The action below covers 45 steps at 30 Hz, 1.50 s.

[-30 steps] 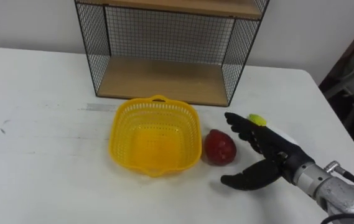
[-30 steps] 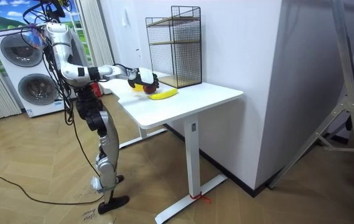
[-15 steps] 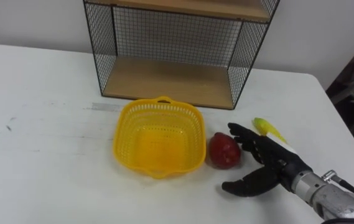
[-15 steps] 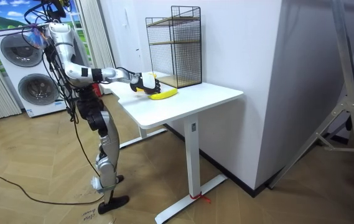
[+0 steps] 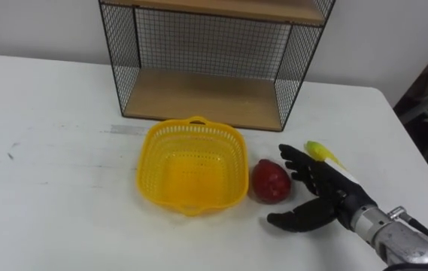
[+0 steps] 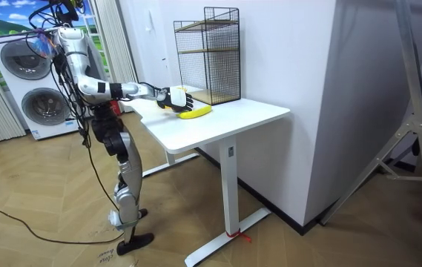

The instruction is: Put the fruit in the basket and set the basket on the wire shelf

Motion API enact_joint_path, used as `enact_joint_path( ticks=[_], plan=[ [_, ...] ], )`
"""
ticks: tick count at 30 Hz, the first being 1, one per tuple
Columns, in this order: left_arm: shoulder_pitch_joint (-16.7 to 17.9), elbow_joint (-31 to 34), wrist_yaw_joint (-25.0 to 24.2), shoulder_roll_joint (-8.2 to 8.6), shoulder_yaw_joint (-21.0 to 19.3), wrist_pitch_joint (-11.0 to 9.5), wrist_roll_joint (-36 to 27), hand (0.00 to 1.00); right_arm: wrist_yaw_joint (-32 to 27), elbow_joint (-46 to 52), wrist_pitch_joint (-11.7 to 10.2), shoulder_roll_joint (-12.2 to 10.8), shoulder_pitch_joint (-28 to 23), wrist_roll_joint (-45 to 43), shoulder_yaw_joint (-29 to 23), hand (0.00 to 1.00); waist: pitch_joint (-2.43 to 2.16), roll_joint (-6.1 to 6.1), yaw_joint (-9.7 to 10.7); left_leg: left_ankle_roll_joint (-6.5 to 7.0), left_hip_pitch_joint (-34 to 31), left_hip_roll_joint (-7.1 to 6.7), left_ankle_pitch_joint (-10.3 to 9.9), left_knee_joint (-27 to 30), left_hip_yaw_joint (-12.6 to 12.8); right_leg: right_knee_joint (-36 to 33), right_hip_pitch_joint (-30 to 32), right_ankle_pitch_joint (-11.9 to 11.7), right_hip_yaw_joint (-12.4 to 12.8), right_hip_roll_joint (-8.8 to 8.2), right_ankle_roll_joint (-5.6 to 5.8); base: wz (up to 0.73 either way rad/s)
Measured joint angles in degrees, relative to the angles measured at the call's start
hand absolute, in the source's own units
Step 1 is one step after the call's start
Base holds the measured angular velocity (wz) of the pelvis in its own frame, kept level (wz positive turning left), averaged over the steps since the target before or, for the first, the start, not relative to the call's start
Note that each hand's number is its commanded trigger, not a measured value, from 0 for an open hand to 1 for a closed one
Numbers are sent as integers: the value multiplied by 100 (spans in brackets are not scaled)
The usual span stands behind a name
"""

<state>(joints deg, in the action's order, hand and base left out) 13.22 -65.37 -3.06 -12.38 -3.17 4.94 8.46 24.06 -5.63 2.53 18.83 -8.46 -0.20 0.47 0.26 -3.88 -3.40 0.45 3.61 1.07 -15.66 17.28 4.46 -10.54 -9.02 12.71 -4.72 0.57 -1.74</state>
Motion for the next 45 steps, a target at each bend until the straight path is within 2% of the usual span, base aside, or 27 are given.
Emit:
enact_joint_path(
  ticks=[7, 14, 21, 26, 38, 39, 40, 41, 45],
  plan=[
    [-12, 1, 8, 0, 1, 1, 4, 0, -146, -30, -2, -17, 4, 43, 9, 0, -5, 48, -2, 1, 2, -1, 1, 0, -5, -7, -11, 0, -1, 1, 0, 0],
    [2, 3, 23, 5, 13, 106, 7, 0, -253, -54, 0, -21, 18, 52, 101, 0, -5, 49, -20, 1, 21, -1, 1, -1, -7, -6, -7, 0, 5, 3, 0, 0],
    [-6, 26, 29, 5, 10, 111, 125, 0, -352, -117, -18, -21, 47, 3, 232, 0, -5, 51, -21, 1, 16, 2, 1, 2, -7, 20, 4, -1, 3, 8, -1, 0],
    [-17, 76, 28, -2, 12, 220, 121, 0, -411, -92, -18, -22, 59, -199, 380, 0, -10, 59, -25, 0, 17, 8, 1, 19, -10, -12, -6, -9, 3, 19, -5, 0],
    [-11, 130, 16, -4, 13, 227, 119, 0, -440, -41, 2, -22, 82, -638, 502, 0, -20, 32, -105, -1, 20, 12, 2, 23, -9, -13, -10, -17, 5, 24, -7, 0],
    [-15, 130, 16, -4, 13, 227, 119, 0, -441, -41, 2, -23, 84, -680, 505, 4, -23, 25, -114, -1, 21, 12, 2, 24, -9, -13, -11, -18, 6, 24, -7, 0],
    [-23, 130, 17, -3, 15, 227, 121, 0, -444, -41, 3, -24, 84, -701, 509, 64, -22, 23, -124, -1, 23, 12, 2, 28, -9, -12, -15, -21, 9, 24, -6, 0],
    [-36, 130, 19, -1, 14, 227, 121, 0, -455, -42, 3, -26, 84, -736, 516, 100, -21, 21, -129, -1, 22, 12, 2, 32, -9, -11, -21, -23, 8, 23, -5, 0],
    [-80, 128, 27, -5, 93, 226, 120, 0, -586, -45, 7, -48, 121, -889, 547, 100, -19, 25, -137, -1, 18, 12, 2, 36, -15, -18, -22, -25, 4, 22, -4, 0]
  ],
)
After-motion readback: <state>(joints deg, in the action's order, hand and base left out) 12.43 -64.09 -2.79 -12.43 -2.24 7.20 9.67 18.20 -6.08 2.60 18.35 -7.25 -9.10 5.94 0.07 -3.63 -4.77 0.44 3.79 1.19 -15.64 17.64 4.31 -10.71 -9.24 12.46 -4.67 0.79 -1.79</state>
